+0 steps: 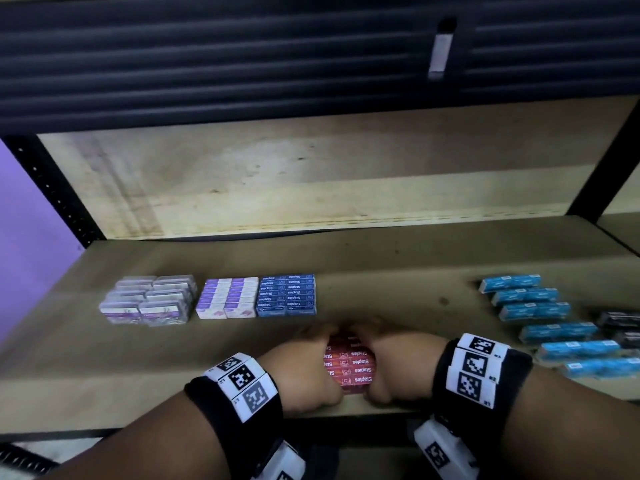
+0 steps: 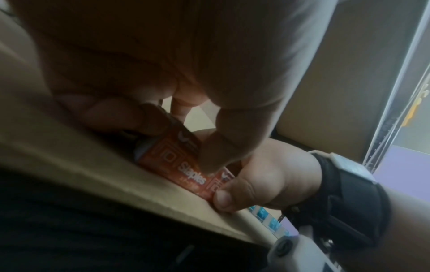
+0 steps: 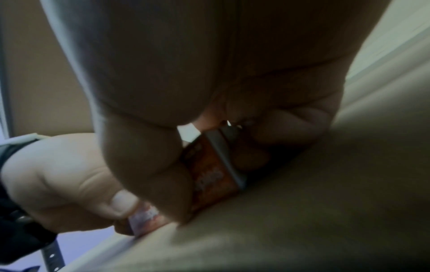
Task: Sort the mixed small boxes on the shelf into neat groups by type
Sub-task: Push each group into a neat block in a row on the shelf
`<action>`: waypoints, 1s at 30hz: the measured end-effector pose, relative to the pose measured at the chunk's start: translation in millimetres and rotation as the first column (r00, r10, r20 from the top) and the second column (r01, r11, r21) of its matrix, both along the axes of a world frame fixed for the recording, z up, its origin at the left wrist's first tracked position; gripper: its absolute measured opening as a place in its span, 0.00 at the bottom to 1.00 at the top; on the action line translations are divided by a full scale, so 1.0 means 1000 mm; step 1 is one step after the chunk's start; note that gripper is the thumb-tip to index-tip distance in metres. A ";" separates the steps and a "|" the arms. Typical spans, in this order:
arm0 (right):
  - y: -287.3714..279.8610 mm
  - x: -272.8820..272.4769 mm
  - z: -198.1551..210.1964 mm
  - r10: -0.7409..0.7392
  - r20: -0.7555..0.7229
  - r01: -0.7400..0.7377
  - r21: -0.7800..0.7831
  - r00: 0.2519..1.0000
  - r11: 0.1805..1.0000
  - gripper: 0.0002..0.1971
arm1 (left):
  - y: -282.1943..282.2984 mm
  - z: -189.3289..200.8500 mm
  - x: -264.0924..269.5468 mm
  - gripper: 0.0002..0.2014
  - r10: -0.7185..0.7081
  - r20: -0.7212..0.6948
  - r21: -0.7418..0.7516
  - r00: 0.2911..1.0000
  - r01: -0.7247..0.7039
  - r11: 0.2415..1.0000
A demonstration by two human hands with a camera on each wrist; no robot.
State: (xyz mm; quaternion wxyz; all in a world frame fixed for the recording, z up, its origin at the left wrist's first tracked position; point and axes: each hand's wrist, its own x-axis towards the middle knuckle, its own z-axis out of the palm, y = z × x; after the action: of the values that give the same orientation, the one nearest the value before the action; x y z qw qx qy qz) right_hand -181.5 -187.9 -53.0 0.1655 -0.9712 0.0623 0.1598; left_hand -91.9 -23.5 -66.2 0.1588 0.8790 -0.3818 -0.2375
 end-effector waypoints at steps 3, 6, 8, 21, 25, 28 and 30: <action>0.000 -0.001 -0.001 0.001 -0.001 -0.001 0.004 1.000 1.000 0.33 | -0.002 0.001 -0.001 0.42 -0.005 0.016 0.004 1.000 0.005 1.000; 0.000 -0.001 0.000 0.015 0.003 -0.015 -0.030 1.000 0.999 0.35 | -0.004 0.002 -0.003 0.41 -0.001 0.043 0.023 0.999 0.000 1.000; 0.001 -0.002 0.000 0.014 0.003 -0.013 -0.038 1.000 0.999 0.36 | -0.004 0.001 -0.004 0.39 0.012 0.033 0.007 0.999 -0.012 1.000; -0.005 -0.004 -0.008 0.006 0.039 -0.006 -0.002 0.999 1.000 0.32 | -0.004 0.002 -0.004 0.28 0.038 0.002 -0.029 0.999 -0.038 0.999; -0.006 -0.004 -0.011 -0.004 0.064 0.002 0.028 0.998 1.000 0.32 | -0.004 0.003 -0.003 0.25 0.017 0.009 -0.038 1.000 -0.016 0.999; -0.007 -0.005 -0.011 -0.006 0.073 0.003 0.046 0.997 0.999 0.35 | -0.004 0.001 0.000 0.27 0.003 0.025 -0.004 1.000 -0.003 1.000; -0.007 -0.006 -0.011 -0.006 0.077 0.002 0.059 0.997 0.998 0.36 | -0.003 0.001 0.003 0.28 -0.026 0.052 0.020 0.998 0.025 0.999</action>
State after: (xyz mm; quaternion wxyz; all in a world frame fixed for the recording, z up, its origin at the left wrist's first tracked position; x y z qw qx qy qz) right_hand -187.2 -195.3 -64.2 0.1966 -0.9712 0.0531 0.1234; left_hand -88.8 -27.0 -65.3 0.1373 0.8815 -0.3946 -0.2202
